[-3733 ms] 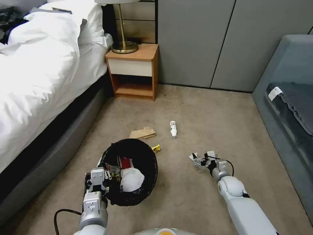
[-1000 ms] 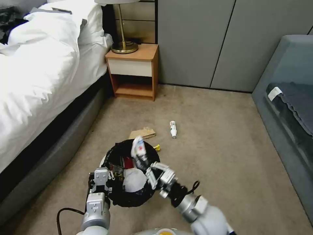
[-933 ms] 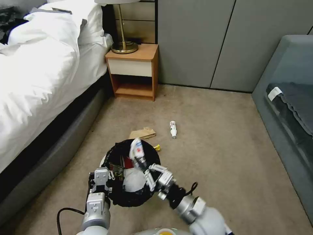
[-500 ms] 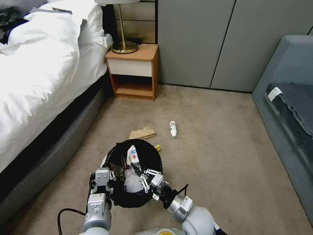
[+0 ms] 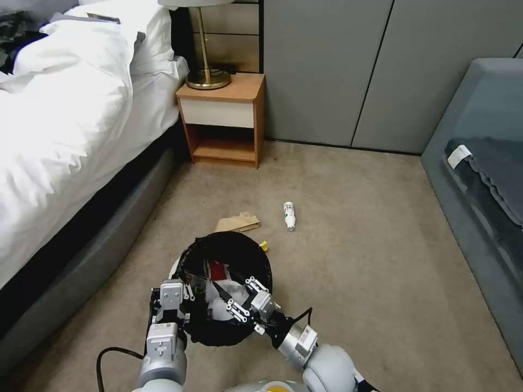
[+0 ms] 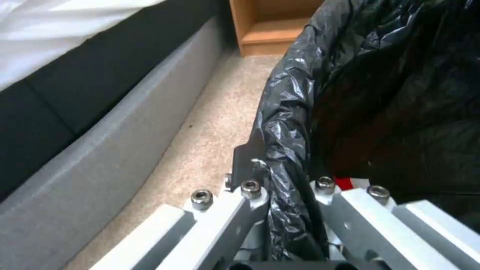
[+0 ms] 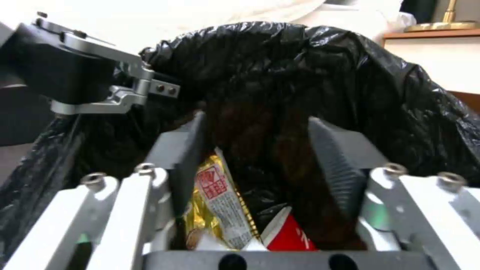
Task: Pick up the trash bin, then pick up the garbage from the floor and place it into the trash bin.
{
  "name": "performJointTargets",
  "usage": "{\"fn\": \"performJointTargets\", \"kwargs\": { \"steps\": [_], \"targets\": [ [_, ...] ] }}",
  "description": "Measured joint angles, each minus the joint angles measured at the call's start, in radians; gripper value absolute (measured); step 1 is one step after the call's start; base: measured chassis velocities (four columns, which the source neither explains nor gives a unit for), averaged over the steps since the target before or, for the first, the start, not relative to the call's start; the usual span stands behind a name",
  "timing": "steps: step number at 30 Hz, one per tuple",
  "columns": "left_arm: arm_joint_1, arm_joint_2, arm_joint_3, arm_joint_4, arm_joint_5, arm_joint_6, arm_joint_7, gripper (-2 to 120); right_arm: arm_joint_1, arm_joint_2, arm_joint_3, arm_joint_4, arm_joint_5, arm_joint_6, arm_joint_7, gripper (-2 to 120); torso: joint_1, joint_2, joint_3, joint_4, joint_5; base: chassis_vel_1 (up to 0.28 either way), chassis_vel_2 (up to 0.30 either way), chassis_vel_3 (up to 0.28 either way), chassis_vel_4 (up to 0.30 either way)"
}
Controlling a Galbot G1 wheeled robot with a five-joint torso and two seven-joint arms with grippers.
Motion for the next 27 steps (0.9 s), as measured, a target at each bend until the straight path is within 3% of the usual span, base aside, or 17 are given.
{"fn": "performJointTargets", "kwargs": {
  "steps": [11,19,24,27],
  "targets": [
    [-0.007,0.003,-0.003,0.007,-0.005,0.000,0.001,1,-0.028,-0.024,0.040,0.067,-0.008,-0.003,0.000,97,0.000,0.000,0.000,0.0001,-0.0005,0.000,0.000,0.000,0.000],
    [-0.017,0.002,-0.012,0.025,-0.009,0.000,0.001,1,-0.070,-0.008,0.103,0.210,-0.057,0.018,0.075,100,0.000,0.000,0.000,0.0003,-0.0006,0.000,0.000,0.000,0.000],
    [-0.037,-0.001,-0.027,0.034,-0.031,0.007,0.001,1,-0.131,0.037,0.219,0.360,-0.162,0.022,0.236,100,0.000,0.000,0.000,0.0002,-0.0005,0.000,0.000,0.000,0.000],
    [-0.035,-0.001,-0.028,0.034,-0.034,0.007,0.001,1,-0.165,0.051,0.272,0.390,-0.166,0.033,0.264,100,0.000,0.000,0.000,0.0000,-0.0006,0.000,0.000,0.000,0.000]
  ]
}}
